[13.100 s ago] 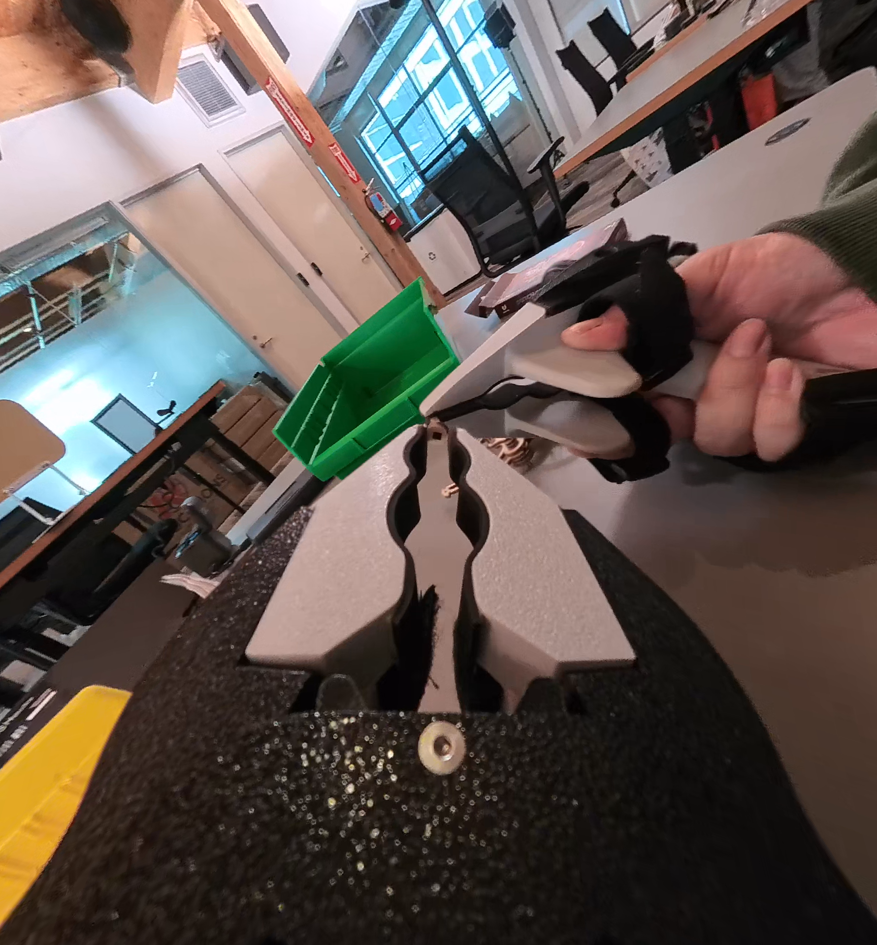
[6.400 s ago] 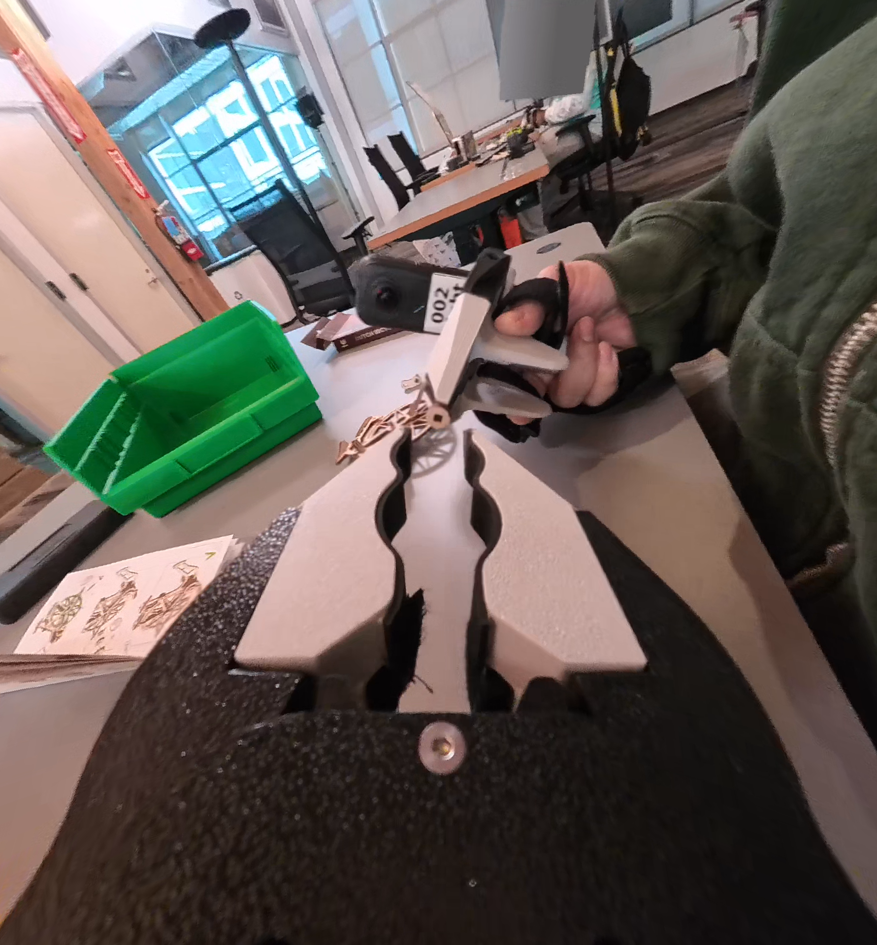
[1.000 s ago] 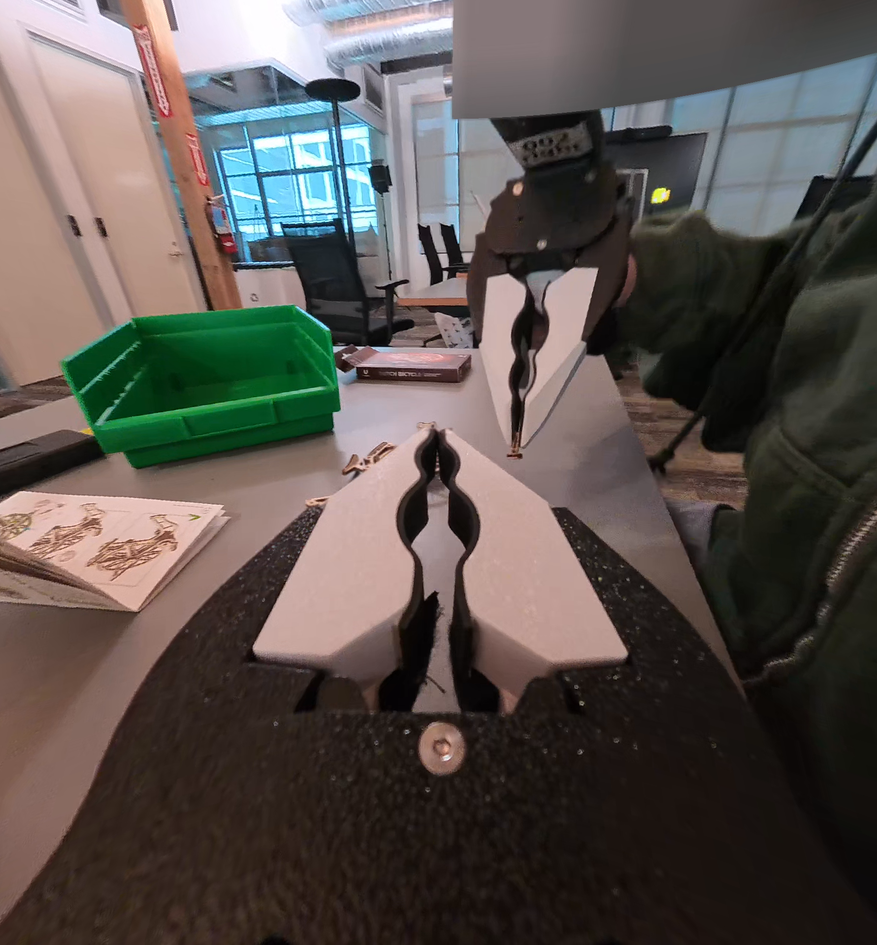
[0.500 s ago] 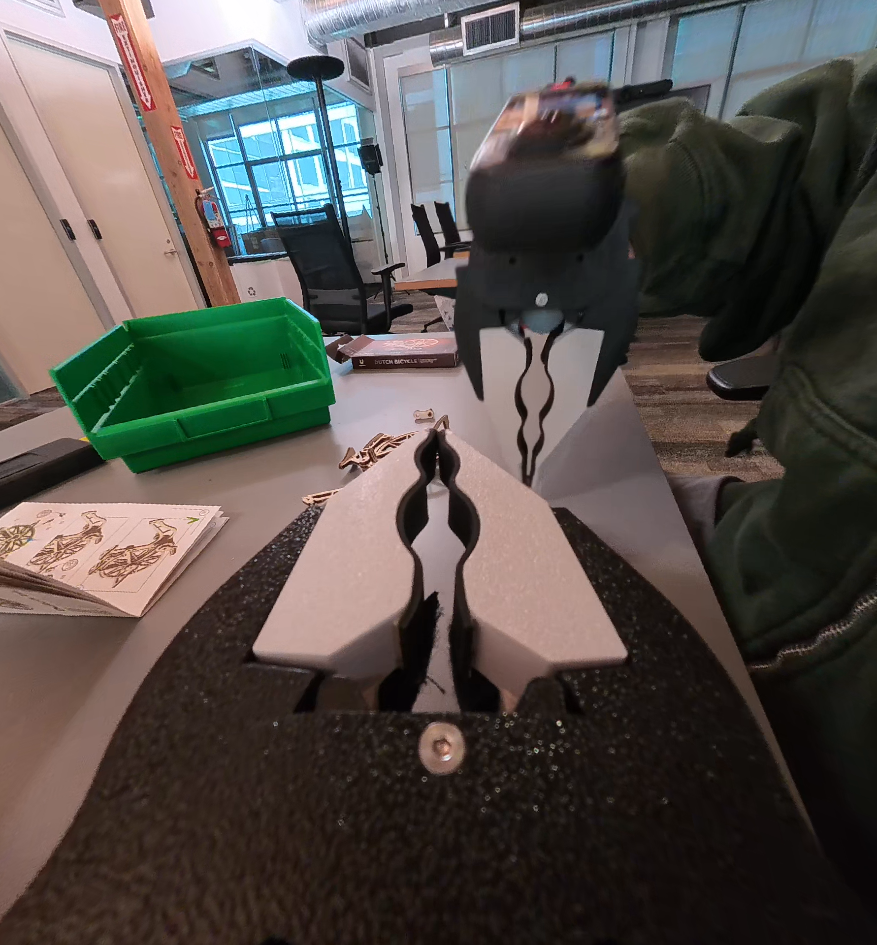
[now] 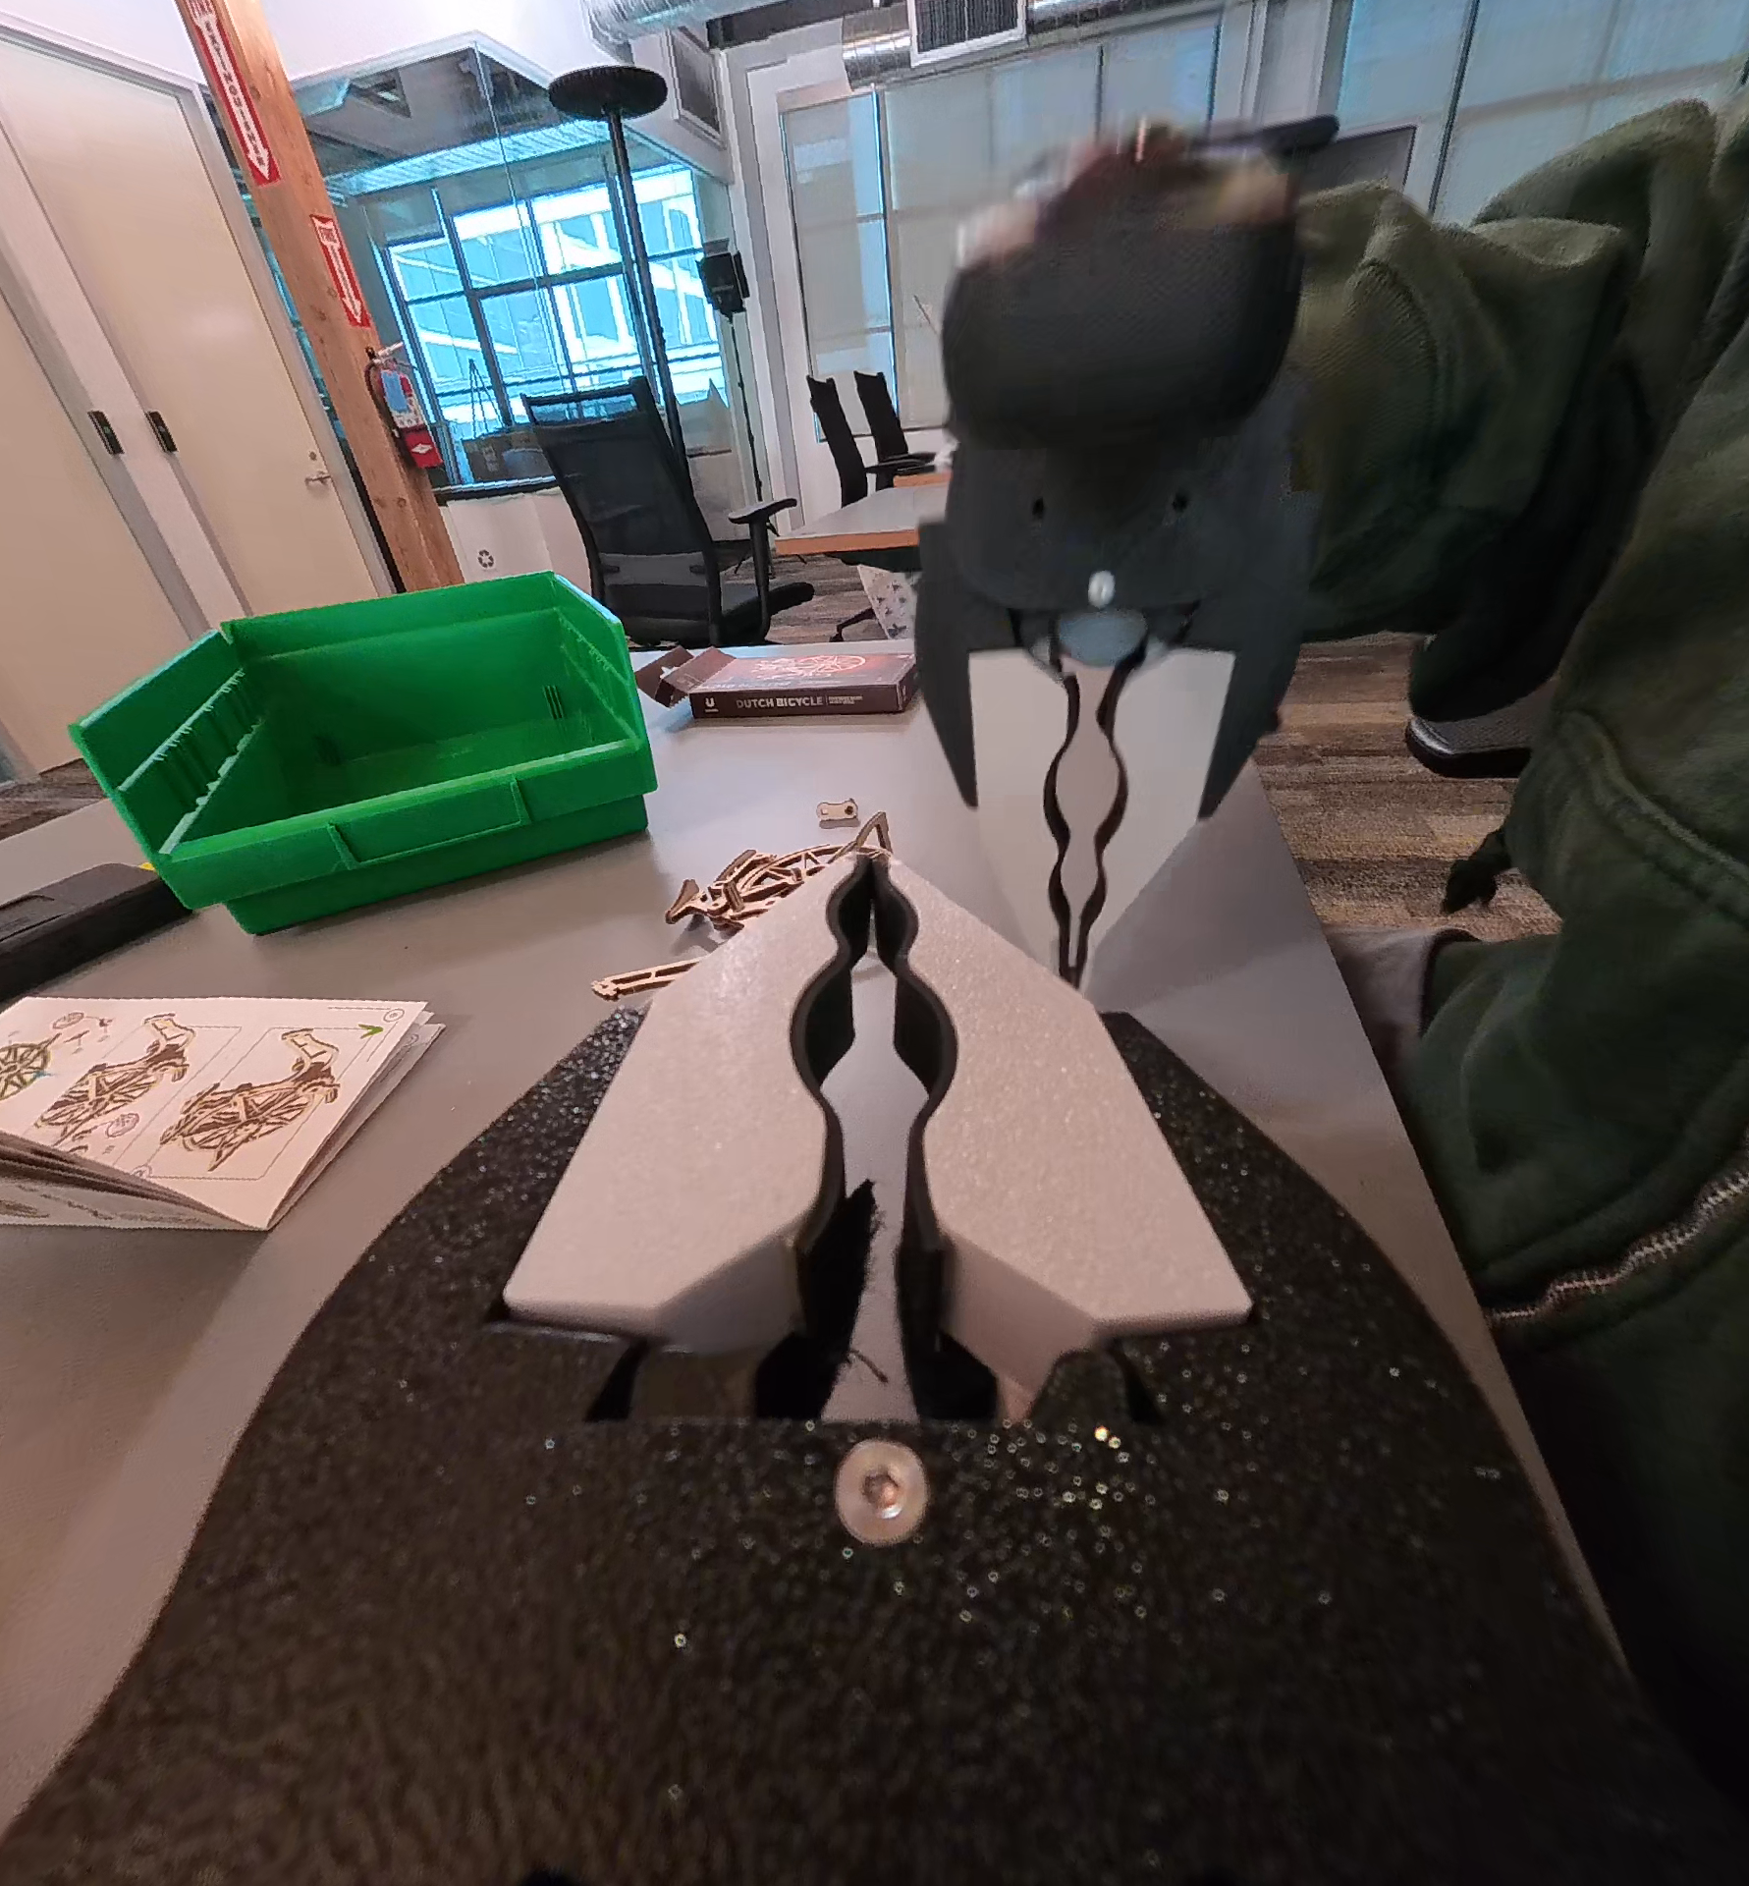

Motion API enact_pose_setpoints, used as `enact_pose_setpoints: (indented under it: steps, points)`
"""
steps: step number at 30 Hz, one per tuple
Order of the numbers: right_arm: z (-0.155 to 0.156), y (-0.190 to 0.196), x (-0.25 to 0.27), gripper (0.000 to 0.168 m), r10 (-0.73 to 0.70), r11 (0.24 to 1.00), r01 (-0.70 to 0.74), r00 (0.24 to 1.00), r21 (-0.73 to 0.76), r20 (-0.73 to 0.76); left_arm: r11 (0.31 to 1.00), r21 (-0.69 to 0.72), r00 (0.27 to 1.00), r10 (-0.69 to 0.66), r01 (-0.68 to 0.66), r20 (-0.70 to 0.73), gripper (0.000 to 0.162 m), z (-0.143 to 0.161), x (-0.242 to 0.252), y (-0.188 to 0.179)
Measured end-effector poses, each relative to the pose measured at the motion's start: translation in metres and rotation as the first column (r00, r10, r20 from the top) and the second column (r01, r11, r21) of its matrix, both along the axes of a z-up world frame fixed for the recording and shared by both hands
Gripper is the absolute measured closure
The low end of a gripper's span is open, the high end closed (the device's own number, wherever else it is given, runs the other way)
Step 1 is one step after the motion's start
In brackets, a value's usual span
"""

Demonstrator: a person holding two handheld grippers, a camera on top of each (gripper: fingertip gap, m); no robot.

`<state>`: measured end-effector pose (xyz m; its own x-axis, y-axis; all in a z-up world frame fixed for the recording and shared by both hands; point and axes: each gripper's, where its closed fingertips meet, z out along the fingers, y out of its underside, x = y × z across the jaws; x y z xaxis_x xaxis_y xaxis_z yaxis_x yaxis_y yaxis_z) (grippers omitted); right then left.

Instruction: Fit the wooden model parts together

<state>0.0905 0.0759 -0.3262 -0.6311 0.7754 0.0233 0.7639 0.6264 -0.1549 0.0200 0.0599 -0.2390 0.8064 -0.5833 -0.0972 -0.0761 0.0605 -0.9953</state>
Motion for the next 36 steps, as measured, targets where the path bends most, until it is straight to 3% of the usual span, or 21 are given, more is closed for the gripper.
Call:
enact_pose_setpoints:
  steps: [1, 5, 8, 10, 11, 13, 23, 26, 29, 32, 36]
  points:
    - [-0.010, 0.005, 0.005, 0.167, -0.002, 1.000, 0.001, 0.999, 0.025, 0.041, 1.000, -0.001, 1.000, -0.001, 0.001, -0.001, 0.162, 0.000, 0.000, 0.000]
    - [0.008, -0.002, -0.004, 0.167, -0.004, 1.000, 0.005, 0.999, 0.011, -0.032, 1.000, 0.000, 1.000, -0.003, 0.003, 0.002, 0.162, 0.000, 0.000, 0.000]
    - [-0.009, 0.002, 0.005, 0.167, -0.024, 1.000, 0.024, 0.999, 0.010, 0.038, 1.000, -0.001, 1.000, -0.005, 0.005, -0.001, 0.162, 0.000, 0.001, 0.000]
    - [0.001, 0.008, 0.001, 0.167, -0.025, 0.998, 0.024, 1.000, 0.059, 0.012, 1.000, 0.002, 1.000, -0.003, 0.003, -0.003, 0.162, 0.000, 0.001, -0.001]
    - [0.006, 0.000, -0.002, 0.167, -0.028, 1.000, 0.028, 1.000, 0.007, -0.011, 1.000, -0.002, 1.000, -0.005, 0.005, -0.004, 0.162, 0.000, 0.001, 0.000]
    - [-0.009, 0.003, 0.004, 0.166, -0.044, 0.999, 0.044, 0.998, 0.004, 0.040, 1.000, -0.005, 1.000, -0.006, 0.006, -0.006, 0.162, -0.001, 0.001, 0.000]
    - [0.010, -0.009, -0.007, 0.168, -0.038, 0.998, 0.035, 0.998, -0.061, -0.059, 1.000, -0.008, 1.000, -0.012, 0.012, -0.016, 0.162, -0.002, 0.002, 0.000]
    - [-0.004, -0.009, -0.006, 0.168, -0.053, 0.996, 0.051, 0.998, -0.079, -0.026, 1.000, -0.003, 1.000, -0.011, 0.011, -0.017, 0.162, -0.002, 0.002, -0.001]
    - [0.013, -0.013, -0.017, 0.167, -0.023, 0.998, 0.018, 0.995, -0.055, -0.100, 1.000, 0.003, 1.000, -0.008, 0.008, -0.013, 0.162, -0.001, 0.002, -0.001]
    - [-0.006, -0.009, -0.010, 0.164, -0.046, 0.998, 0.044, 0.998, -0.051, -0.042, 1.000, 0.000, 1.000, -0.006, 0.006, -0.019, 0.162, -0.002, 0.002, -0.001]
    - [0.025, -0.009, -0.044, 0.167, -0.157, 0.978, 0.109, 0.947, -0.180, -0.282, 0.999, 0.021, 0.999, 0.036, -0.036, -0.009, 0.162, 0.001, -0.005, 0.001]
